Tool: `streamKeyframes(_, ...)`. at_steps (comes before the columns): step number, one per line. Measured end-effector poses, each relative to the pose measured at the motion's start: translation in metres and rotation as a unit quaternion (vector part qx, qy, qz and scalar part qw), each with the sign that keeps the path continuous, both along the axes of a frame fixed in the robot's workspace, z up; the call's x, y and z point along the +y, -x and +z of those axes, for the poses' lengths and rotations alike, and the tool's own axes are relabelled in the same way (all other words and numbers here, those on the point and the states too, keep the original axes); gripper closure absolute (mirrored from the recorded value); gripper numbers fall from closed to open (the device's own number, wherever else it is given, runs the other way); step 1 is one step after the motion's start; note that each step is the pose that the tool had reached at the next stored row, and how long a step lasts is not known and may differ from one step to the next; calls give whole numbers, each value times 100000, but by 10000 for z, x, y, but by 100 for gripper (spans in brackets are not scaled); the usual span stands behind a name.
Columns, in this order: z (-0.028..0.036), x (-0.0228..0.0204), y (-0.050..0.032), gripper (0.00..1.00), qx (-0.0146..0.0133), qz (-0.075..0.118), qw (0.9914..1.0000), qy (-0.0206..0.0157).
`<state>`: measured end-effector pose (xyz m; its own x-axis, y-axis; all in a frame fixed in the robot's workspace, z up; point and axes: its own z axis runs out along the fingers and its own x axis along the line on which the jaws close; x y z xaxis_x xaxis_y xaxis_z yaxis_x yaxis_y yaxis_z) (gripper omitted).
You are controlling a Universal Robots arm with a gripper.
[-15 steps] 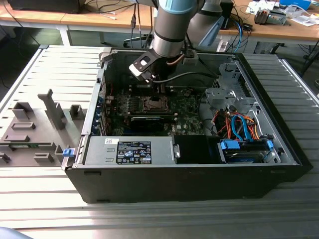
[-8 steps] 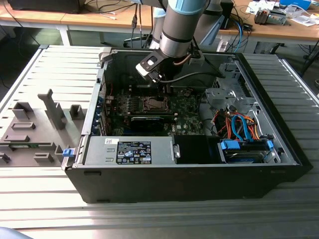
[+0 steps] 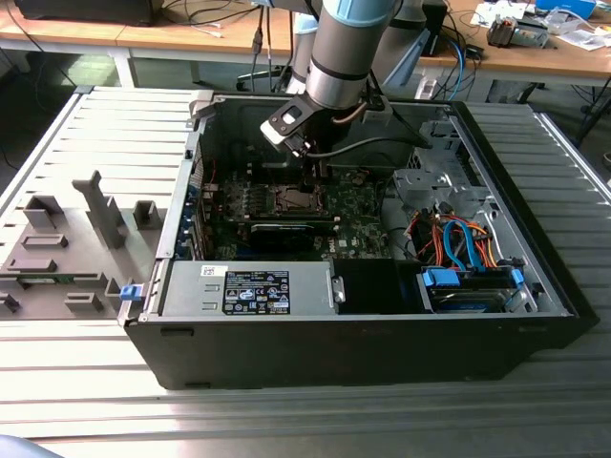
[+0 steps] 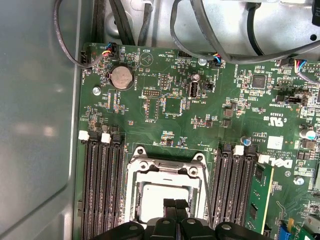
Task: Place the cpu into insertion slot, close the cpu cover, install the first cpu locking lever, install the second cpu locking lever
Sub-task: 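Install the first cpu locking lever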
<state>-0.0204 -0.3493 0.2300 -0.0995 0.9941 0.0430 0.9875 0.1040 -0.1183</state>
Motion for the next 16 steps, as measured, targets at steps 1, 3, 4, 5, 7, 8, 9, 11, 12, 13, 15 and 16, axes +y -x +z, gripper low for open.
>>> streamKeyframes(1, 0, 0, 0, 89, 2, 2, 100000, 1)
streamKeyframes(3, 1, 0, 0, 89, 3, 0, 100000, 1)
streamKeyframes(4, 1, 0, 0, 89, 4, 0, 100000, 4)
streamKeyframes(5, 1, 0, 0, 89, 2, 1, 100000, 1)
streamKeyframes(7, 1, 0, 0, 89, 0, 1, 100000, 3)
streamKeyframes(8, 2, 0, 0, 89, 0, 41, 100000, 2)
streamKeyframes(9, 2, -1, 0, 89, 4, 242, 100000, 10)
streamKeyframes(11, 2, 0, 0, 89, 4, 685, 99998, 3)
streamKeyframes(12, 2, 0, 0, 89, 3, 1376, 99991, 6)
streamKeyframes(13, 2, 0, 0, 89, 2, 2137, 99977, 4)
streamKeyframes(15, 2, 0, 0, 89, 3, 2854, 99959, 3)
streamKeyframes(16, 2, 0, 0, 89, 3, 3368, 99943, 5)
